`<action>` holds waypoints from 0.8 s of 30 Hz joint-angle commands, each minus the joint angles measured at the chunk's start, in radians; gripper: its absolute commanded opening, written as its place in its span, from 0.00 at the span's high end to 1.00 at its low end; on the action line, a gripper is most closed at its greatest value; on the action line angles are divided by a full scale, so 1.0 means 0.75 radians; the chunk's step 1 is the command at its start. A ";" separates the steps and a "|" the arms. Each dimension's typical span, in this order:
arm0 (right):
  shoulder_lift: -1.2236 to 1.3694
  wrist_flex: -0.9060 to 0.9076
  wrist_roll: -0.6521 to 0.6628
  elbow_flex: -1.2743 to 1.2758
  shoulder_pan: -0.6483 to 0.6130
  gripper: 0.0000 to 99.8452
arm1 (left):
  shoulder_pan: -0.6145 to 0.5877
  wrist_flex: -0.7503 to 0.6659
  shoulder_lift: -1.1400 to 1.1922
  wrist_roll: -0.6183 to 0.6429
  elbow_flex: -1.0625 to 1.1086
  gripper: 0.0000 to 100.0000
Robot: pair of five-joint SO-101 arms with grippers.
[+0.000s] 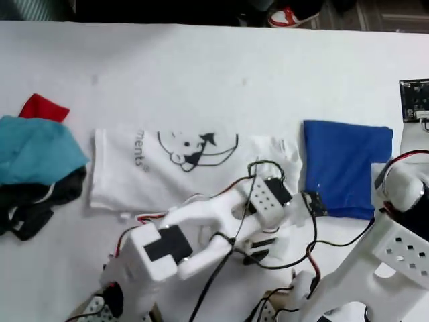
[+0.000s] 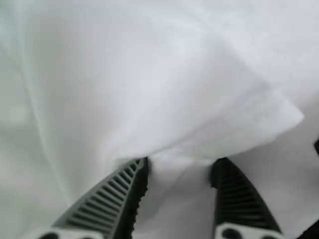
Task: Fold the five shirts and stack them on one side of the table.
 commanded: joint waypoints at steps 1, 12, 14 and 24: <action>-0.021 0.005 0.000 -0.045 0.011 0.98 | -0.001 0.035 0.079 -0.006 -0.127 0.90; -0.021 0.005 0.000 -0.045 0.009 0.98 | -0.024 0.172 -0.001 0.002 -0.305 0.98; -0.021 0.005 0.000 -0.045 0.009 0.98 | -0.058 0.178 -0.052 0.002 -0.315 0.98; -0.021 0.005 0.000 -0.045 0.005 0.98 | -0.359 0.039 -0.085 0.002 -0.319 0.98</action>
